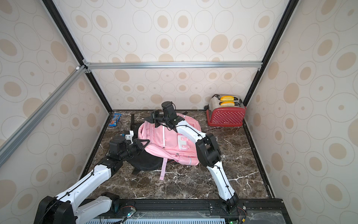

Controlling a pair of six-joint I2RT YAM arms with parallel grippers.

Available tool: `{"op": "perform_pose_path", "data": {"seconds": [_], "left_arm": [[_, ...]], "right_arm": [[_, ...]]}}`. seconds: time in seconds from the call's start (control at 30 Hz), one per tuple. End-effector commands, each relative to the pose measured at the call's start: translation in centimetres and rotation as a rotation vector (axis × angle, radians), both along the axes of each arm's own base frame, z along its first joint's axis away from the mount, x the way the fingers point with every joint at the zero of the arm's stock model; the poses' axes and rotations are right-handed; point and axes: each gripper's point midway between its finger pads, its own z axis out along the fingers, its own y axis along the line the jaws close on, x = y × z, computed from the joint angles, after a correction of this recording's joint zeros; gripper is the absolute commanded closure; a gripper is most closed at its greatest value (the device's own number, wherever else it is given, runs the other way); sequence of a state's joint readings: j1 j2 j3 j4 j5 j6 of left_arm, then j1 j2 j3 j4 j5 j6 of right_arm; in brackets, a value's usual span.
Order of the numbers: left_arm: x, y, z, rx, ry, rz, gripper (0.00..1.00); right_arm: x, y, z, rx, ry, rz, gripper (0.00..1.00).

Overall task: Zip up the backpack
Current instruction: Zip the zipper on the backpack.

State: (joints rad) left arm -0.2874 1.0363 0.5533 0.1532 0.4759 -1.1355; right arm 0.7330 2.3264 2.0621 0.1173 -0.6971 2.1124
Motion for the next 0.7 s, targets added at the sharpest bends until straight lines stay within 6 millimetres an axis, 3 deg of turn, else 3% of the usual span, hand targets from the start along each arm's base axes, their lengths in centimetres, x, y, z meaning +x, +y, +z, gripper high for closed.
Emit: {"op": "perform_pose_path", "data": {"seconds": [0.0,0.2,0.33,0.67], "left_arm": [[-1.6,-0.5,0.5,-0.018,0.012,-0.047,1.00],[-2.2,-0.2,0.5,-0.017,0.022,-0.036,1.00],[-2.5,0.0,0.3,-0.019,0.031,-0.031,1.00],[-2.9,0.5,0.2,-0.014,0.042,-0.012,1.00]], "right_arm": [[7.5,-4.1,2.7,0.129,0.155,-0.273,1.00],[11.4,-7.5,1.4,0.103,0.181,-0.408,1.00],[14.0,-8.6,0.7,0.098,0.189,-0.476,1.00],[17.7,-12.8,-4.4,0.009,0.244,-0.614,1.00]]}}
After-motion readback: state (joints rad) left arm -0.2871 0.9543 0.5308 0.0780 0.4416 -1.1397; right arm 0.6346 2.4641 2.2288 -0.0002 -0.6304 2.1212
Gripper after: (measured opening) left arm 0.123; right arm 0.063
